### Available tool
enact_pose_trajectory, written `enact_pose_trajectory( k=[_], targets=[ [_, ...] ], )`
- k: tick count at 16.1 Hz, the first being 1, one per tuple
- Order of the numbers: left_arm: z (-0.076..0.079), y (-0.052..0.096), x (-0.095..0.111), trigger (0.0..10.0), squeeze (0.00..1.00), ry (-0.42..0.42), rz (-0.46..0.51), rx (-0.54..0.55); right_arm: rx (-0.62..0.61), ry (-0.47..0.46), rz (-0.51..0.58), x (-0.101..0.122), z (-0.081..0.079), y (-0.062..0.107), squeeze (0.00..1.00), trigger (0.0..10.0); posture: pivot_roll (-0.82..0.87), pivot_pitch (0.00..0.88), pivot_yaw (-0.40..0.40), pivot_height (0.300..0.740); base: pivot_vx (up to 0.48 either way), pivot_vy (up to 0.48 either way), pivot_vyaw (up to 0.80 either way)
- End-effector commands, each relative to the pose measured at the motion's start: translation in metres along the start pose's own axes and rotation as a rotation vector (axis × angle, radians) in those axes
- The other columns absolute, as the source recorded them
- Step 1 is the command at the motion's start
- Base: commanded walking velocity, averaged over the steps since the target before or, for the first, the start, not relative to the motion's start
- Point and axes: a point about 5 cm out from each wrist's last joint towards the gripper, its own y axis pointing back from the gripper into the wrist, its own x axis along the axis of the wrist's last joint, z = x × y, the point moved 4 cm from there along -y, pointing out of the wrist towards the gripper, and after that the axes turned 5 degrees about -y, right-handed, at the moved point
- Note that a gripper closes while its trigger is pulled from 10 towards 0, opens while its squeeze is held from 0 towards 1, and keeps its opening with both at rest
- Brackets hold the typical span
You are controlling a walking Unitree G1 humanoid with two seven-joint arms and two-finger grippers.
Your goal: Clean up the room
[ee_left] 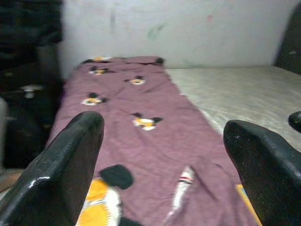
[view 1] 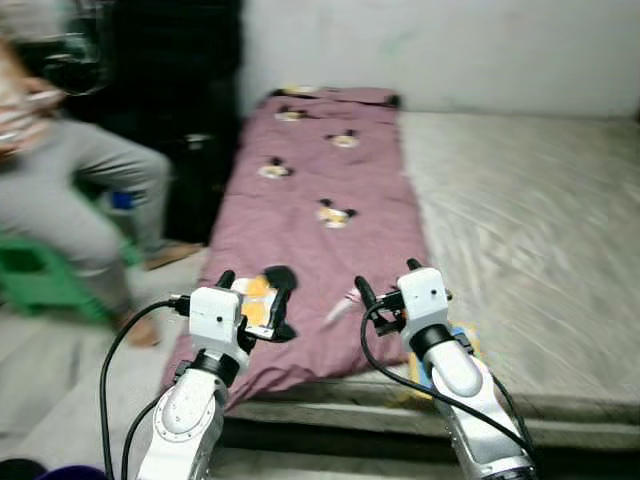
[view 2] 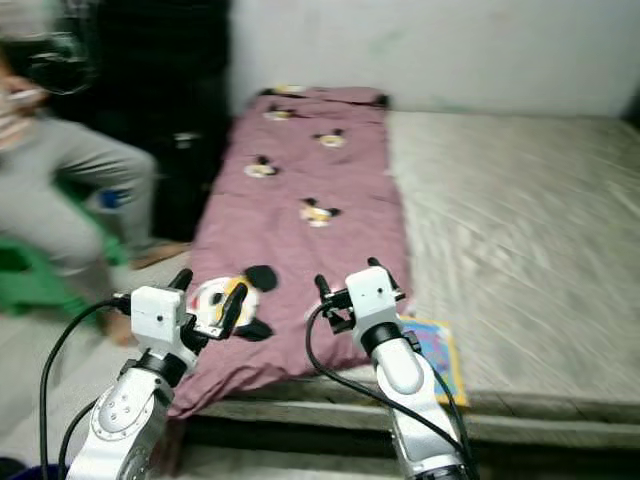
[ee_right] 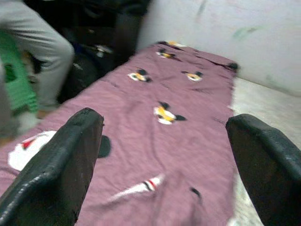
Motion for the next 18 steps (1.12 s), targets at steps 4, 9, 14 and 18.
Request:
enact_pose_trajectory(
  k=[4, 9, 14, 18],
  targets=[
    [-0.0016, 0.0006, 0.0027, 10.0, 0.0, 0.001, 0.013, -0.008, 0.0, -0.003, 0.002, -0.0001, -0.0019, -0.0007, 0.0, 10.0, -0.03, 0.003, 0.0, 0.74, 0.071, 0.0, 0.0],
    [-0.001, 0.0005, 0.0031, 10.0, 0.0, 0.004, 0.015, -0.017, -0.003, 0.0, 0.001, -0.0001, -0.001, -0.0007, 0.0, 10.0, -0.03, 0.006, -0.001, 0.74, 0.31, 0.0, 0.0],
    [-0.0007, 0.0003, 0.0018, 10.0, 0.0, 0.0, 0.01, -0.023, -0.004, -0.001, 0.001, -0.0005, -0.0007, -0.0009, 0.0, 10.0, -0.04, 0.006, 0.0, 0.74, 0.325, 0.0, 0.0],
    [-0.0065, -0.0001, -0.0066, 10.0, 0.0, -0.008, -0.04, 0.024, -0.006, 0.002, 0.004, 0.0001, -0.0002, -0.001, 0.0, 10.0, -0.03, 0.004, 0.001, 0.74, 0.078, 0.0, 0.0]
  ],
)
